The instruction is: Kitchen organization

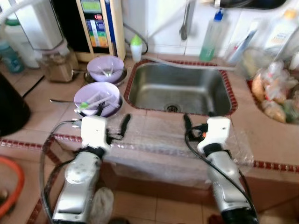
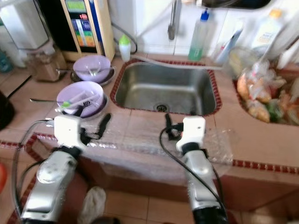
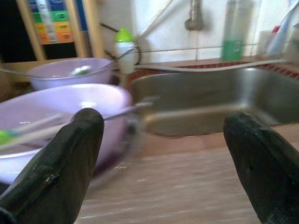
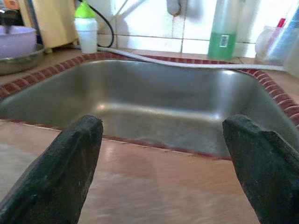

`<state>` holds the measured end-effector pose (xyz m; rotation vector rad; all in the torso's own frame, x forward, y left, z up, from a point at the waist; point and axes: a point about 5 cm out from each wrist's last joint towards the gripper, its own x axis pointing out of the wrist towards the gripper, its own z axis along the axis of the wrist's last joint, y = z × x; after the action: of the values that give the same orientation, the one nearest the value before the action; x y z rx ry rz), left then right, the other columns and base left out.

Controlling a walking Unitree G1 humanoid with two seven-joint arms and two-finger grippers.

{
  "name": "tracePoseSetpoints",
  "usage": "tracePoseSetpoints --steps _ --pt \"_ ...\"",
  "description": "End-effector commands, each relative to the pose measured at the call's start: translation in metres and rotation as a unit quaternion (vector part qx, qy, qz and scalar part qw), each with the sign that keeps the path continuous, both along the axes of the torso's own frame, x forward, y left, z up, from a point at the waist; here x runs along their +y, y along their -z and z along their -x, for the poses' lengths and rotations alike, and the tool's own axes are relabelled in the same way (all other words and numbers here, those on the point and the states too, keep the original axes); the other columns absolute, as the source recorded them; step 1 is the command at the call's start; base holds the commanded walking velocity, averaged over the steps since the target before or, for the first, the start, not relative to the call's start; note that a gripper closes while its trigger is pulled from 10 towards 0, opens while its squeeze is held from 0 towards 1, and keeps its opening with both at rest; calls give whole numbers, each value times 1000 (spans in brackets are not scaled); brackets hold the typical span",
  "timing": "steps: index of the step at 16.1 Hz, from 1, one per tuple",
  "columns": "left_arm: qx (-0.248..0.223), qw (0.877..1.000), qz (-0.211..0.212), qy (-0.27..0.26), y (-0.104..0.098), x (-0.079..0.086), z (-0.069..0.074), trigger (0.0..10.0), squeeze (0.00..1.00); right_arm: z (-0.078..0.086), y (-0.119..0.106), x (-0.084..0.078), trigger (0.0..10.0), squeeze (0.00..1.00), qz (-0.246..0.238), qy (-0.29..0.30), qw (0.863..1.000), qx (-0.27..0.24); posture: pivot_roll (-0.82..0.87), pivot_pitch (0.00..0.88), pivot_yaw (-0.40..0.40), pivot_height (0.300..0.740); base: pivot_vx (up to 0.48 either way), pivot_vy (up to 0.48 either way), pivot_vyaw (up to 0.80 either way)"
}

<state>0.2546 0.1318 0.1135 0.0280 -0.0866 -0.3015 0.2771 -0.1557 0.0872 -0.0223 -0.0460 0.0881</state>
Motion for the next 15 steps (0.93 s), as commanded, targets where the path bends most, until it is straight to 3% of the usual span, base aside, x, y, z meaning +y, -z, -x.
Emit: tracePoseSetpoints --steps 1,5,8,12,15 --pt "-4 1000 -10 -8 -2 5 0 10000 0 -3 -3 3 10000 0 -6 -6 1000 -7 46 0 20 740 0 -289 0" --pt "-4 1000 -6 -24 -2 9 1 10000 0 -2 -2 4 10000 0 -14 -10 1000 -5 49 0 17 740 0 0 0" --pt "-32 998 -19 -49 -9 16 2 10000 0 -3 -4 5 10000 0 3 -20 1000 -10 50 0 16 740 0 0 0" --pt "-51 996 -17 -72 -15 22 5 10000 0 -5 -4 7 10000 0 -5 -23 1000 -11 53 0 16 740 0 0 775" --pt "-60 995 -16 -77 -19 23 3 10000 0 -7 -6 7 10000 0 -11 -23 1000 -13 55 0 17 740 0 0 0"
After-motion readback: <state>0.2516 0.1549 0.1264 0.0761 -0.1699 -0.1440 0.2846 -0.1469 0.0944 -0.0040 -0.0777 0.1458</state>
